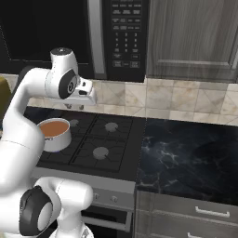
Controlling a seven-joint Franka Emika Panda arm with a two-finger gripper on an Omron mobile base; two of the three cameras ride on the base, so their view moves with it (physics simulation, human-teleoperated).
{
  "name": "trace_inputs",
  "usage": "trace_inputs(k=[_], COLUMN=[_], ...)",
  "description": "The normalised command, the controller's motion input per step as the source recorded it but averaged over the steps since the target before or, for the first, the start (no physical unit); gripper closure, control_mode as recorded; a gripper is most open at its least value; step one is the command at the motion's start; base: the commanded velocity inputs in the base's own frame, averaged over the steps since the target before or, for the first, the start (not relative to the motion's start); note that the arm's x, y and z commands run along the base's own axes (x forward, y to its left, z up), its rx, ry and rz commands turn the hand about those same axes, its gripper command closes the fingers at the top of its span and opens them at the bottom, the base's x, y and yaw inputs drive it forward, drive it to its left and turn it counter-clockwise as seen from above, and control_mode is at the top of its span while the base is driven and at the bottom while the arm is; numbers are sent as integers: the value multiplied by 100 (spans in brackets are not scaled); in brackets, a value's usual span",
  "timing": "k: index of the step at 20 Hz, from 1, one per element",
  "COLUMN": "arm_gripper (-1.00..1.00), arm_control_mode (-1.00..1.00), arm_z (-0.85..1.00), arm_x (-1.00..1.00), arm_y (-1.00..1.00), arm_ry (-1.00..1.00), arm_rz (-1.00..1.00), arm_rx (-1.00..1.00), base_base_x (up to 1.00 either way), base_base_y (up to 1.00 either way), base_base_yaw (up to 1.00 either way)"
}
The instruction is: Pick up the sugar cube(s) and place them in the saucepan with hot chocolate.
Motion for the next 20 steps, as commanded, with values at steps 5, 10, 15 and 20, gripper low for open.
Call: trace_inputs(k=[5, 10, 15, 20], arm_gripper=[-100, -100, -100, -100], arm_control_mode=[-100, -100, -100, -100], arm_z=[3, -2, -26, -8], arm_x=[-20, -44, 0, 0], arm_y=[18, 87, 48, 53], arm_ry=[-1, -7, -22, -24], arm_rz=[0, 20, 49, 56], arm_rx=[0, -6, 0, 0], base_base_x=[0, 0, 0, 0], base_base_y=[0, 0, 0, 0], base_base_yaw=[0, 0, 0, 0])
